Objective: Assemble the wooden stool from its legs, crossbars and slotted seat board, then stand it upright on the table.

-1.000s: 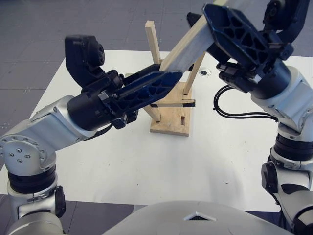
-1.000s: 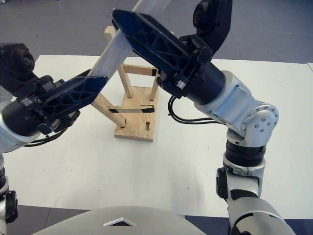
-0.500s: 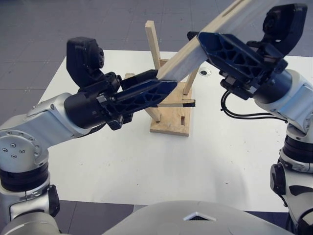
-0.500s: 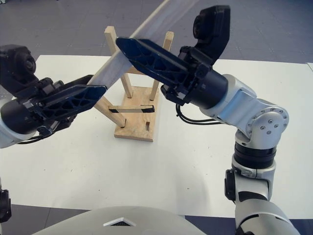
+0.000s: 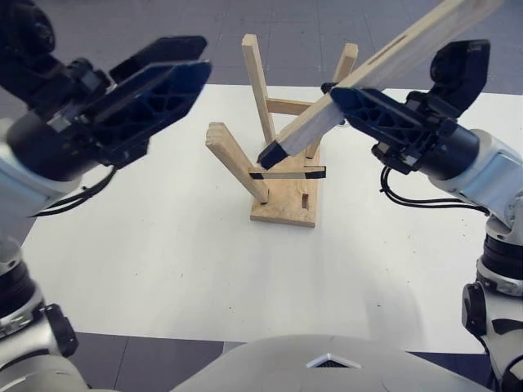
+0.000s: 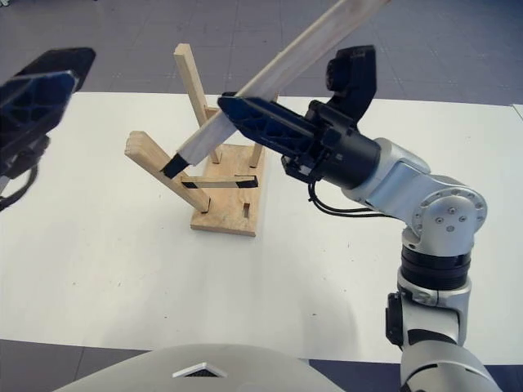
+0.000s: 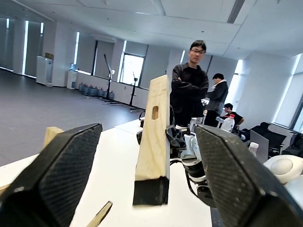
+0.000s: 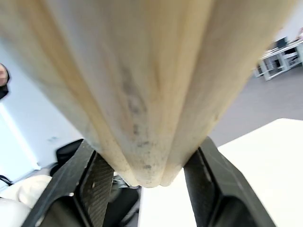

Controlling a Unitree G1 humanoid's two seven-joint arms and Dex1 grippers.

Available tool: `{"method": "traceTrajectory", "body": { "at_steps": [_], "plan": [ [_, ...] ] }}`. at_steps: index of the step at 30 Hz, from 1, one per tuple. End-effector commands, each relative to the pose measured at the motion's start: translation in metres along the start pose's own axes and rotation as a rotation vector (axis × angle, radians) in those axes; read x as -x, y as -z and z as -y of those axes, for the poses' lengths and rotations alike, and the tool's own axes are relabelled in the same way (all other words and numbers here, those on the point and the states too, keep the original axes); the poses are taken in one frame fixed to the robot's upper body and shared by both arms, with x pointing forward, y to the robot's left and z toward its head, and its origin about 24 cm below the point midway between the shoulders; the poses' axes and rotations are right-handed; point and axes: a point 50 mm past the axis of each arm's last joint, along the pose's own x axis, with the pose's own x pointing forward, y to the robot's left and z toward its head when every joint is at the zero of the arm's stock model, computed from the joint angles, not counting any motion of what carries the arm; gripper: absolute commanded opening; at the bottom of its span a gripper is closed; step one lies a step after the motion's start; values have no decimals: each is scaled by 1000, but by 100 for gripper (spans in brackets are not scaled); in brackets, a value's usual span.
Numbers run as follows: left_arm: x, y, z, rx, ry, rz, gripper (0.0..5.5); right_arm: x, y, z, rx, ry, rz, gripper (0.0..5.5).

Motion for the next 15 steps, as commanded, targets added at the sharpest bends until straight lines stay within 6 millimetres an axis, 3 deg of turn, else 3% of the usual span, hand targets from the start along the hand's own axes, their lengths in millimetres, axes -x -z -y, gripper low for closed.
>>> {"method": "traceTrajectory", "body": {
  "at_steps": [1, 4, 7, 9, 12, 15],
  "plan": [
    [34, 37, -11, 48, -146, -187, 364, 26, -30, 0, 133, 107, 19, 203],
    [54, 97, -25, 55, -298, -467, 364, 50, -44, 4, 203, 208, -17, 203],
    [45, 151, -38, 9, -400, -598, 364, 75, -48, 15, 241, 310, -87, 203],
    [33, 171, -50, -35, -471, -613, 364, 87, -41, 28, 240, 361, -127, 203],
    [13, 188, -65, -101, -541, -619, 364, 101, -11, 51, 239, 428, -246, 203],
    [3, 203, -67, -102, -551, -643, 364, 91, 24, 70, 241, 402, -328, 203]
  ]
}}
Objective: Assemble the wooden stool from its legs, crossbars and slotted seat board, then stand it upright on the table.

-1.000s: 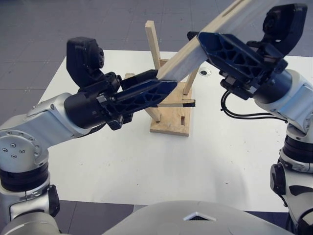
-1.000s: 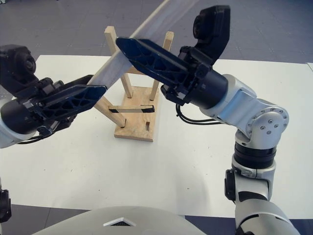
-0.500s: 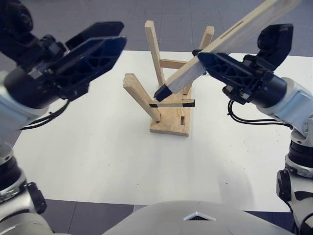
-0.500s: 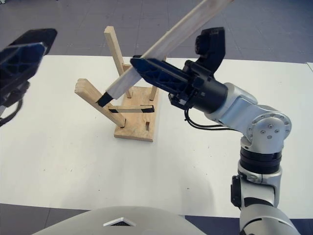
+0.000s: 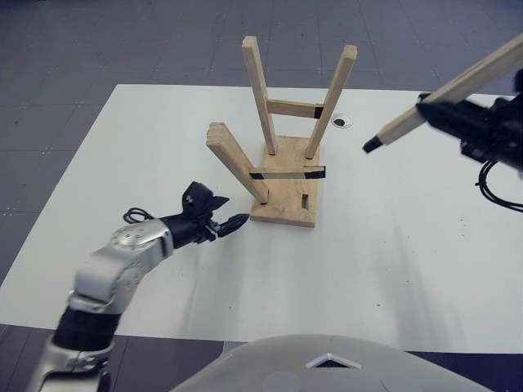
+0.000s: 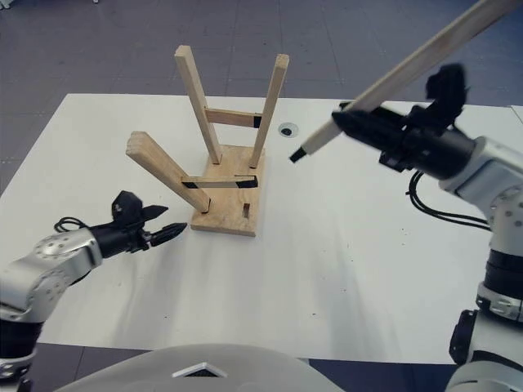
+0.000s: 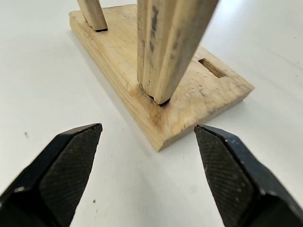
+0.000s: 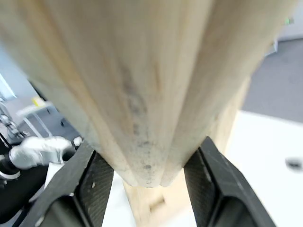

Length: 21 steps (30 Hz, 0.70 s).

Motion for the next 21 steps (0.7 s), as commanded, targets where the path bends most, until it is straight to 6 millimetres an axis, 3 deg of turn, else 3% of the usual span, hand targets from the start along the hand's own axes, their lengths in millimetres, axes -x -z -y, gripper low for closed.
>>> {"method": "traceTrajectory", "body": {
  "at_steps": [1, 4, 11, 21],
  "plan": [
    [-17, 9, 7, -8, -16, -39, 364, -31, 38, 0, 33, -56, -71, 203],
    [-25, 17, 12, 8, -10, -72, 364, -54, 58, 1, 76, -69, -86, 203],
    [-32, 38, 8, -55, -82, -188, 364, -79, 80, 3, 136, -128, -116, 203],
    [-9, 56, -12, -71, -110, -281, 364, -98, 95, 3, 158, -226, -172, 203]
  ]
}}
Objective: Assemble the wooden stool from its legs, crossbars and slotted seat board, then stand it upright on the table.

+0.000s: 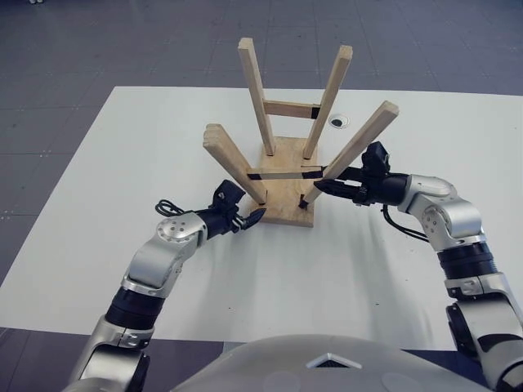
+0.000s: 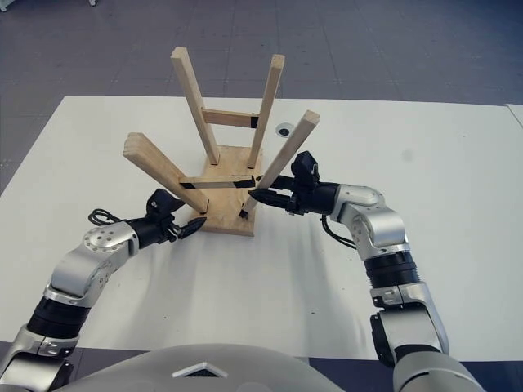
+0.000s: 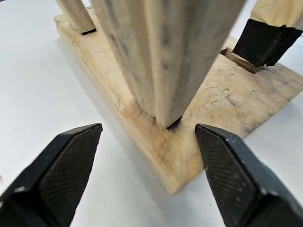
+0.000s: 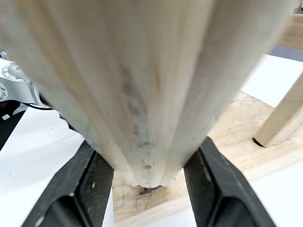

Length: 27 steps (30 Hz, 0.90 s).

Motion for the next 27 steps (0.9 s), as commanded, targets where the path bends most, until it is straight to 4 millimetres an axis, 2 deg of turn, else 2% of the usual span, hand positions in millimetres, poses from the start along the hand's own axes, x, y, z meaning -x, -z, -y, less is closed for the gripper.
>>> {"method": "traceTrajectory", "body": {
  "at_steps": [1, 6, 11, 19, 22, 27],
  "plan": [
    [13, 45, -9, 31, -50, -221, 364, -4, 6, 4, 49, -35, -63, 203],
    [13, 45, -12, 29, -37, -225, 364, -5, 18, 17, 74, -30, -135, 203],
    [15, 49, -11, 26, -26, -239, 364, -1, 5, 29, 133, -35, -151, 203],
    [15, 46, -8, 38, -16, -227, 364, -8, 7, 7, 330, -267, -336, 203],
    [14, 46, -7, 43, -16, -221, 364, -8, 11, 10, 302, -268, -364, 203],
    [13, 46, -4, 56, -15, -215, 364, 5, 34, 9, 269, -209, -387, 203]
  ]
}}
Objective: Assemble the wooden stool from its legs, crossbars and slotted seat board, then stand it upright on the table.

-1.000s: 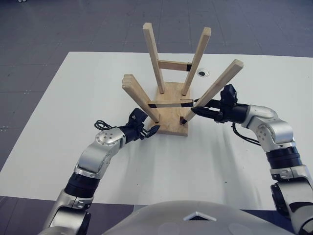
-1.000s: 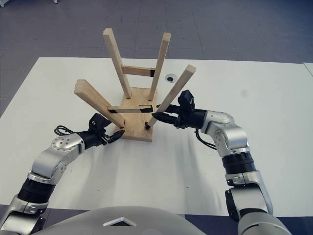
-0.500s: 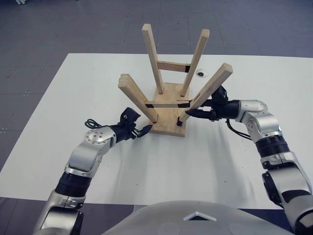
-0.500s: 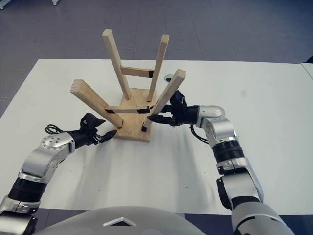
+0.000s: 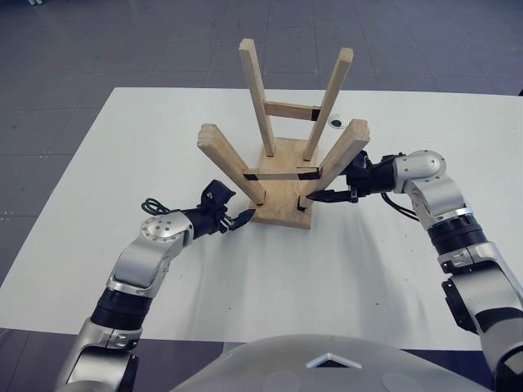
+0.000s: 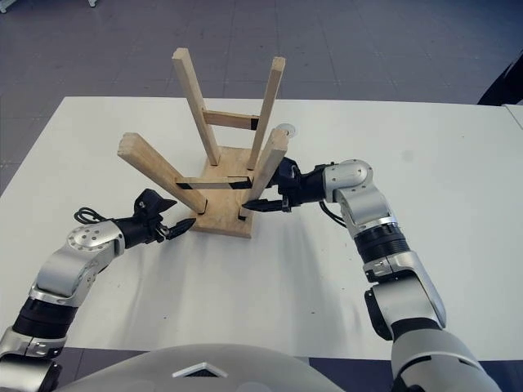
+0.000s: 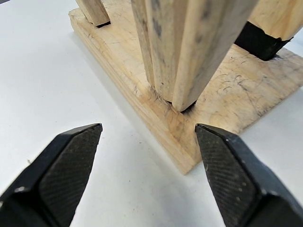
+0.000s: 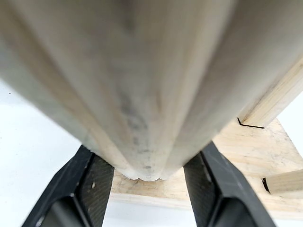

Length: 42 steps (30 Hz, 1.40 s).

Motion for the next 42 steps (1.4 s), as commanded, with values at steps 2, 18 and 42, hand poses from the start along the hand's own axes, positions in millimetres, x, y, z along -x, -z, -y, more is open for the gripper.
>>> {"method": "traceTrajectory", "body": {
  "at_steps": [2, 18, 42],
  "plan": [
    [6, 43, 6, 76, -26, -203, 364, 8, 48, -28, -96, 16, -160, 203],
    [7, 41, 4, 44, -16, -204, 364, 5, 45, -27, -115, -2, -159, 203],
    [52, -239, 53, -328, -83, 515, 307, -12, 27, -17, -131, 27, -140, 203]
  ]
}}
